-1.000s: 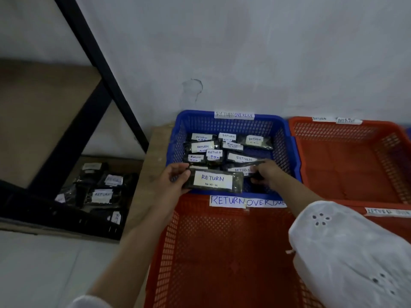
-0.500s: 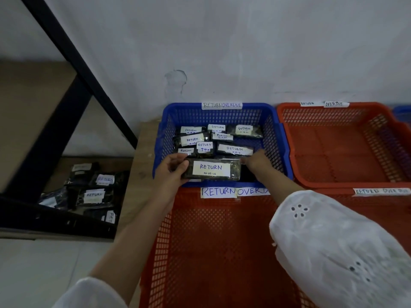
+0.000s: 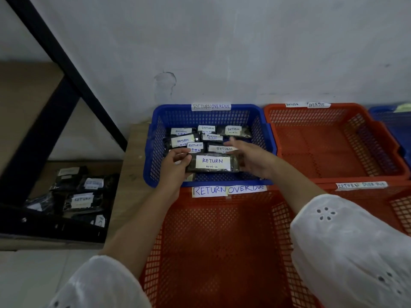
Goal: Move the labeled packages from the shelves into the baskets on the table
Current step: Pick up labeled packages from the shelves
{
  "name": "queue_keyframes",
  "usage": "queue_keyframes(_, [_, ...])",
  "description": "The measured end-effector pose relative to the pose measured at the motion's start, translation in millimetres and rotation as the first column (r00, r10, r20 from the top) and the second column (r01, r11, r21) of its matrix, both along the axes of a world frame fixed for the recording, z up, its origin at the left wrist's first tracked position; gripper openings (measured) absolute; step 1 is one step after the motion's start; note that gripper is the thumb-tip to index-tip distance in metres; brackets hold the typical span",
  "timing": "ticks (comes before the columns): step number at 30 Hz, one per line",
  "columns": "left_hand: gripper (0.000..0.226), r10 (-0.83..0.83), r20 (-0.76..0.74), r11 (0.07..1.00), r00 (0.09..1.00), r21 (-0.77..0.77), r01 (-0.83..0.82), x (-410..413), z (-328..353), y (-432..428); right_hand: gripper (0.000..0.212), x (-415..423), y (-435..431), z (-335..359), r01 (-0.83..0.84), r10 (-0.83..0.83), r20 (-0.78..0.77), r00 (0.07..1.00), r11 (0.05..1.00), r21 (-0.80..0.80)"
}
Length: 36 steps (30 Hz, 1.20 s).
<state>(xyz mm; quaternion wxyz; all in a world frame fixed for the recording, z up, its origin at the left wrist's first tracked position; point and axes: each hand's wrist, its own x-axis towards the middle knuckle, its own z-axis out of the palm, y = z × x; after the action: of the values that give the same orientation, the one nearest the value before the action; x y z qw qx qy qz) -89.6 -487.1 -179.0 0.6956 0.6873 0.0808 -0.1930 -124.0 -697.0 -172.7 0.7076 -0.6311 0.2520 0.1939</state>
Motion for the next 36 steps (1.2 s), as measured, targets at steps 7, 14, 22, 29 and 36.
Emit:
queue_keyframes(7, [0.018, -0.28, 0.444, 0.704, 0.851, 0.698, -0.132, 2.0, -14.2, 20.1, 0.018, -0.4, 2.7, -5.1, -0.175, 0.17, -0.042, 0.985, 0.951, -0.255])
queue_keyframes(14, [0.034, -0.096, 0.252, 0.726, 0.963, 0.68, -0.105, 1.4, -25.7, 39.5, 0.019, 2.2, 13.0, -26.5, -0.217, 0.204, -0.079, 0.976, 0.856, -0.47])
queue_keyframes(22, [0.031, -0.107, 0.215, 0.758, 0.971, 0.649, -0.06, 4.3, -29.7, 43.7, 0.015, 17.1, 32.8, -40.6, -0.379, 0.349, -0.209, 0.914, 0.546, -0.747])
queue_keyframes(29, [0.028, -0.186, 0.148, 0.788, 0.971, 0.613, 0.058, 5.5, -21.2, 52.9, 0.015, 11.8, 36.4, -38.1, -0.328, 0.243, -0.243, 0.939, 0.422, -0.845])
queue_keyframes(36, [0.034, -0.267, 0.139, 0.799, 0.954, 0.585, 0.139, -2.3, -14.8, 68.4, 0.044, 15.1, 42.7, -38.9, -0.414, 0.059, -0.411, 0.91, 0.212, -0.885])
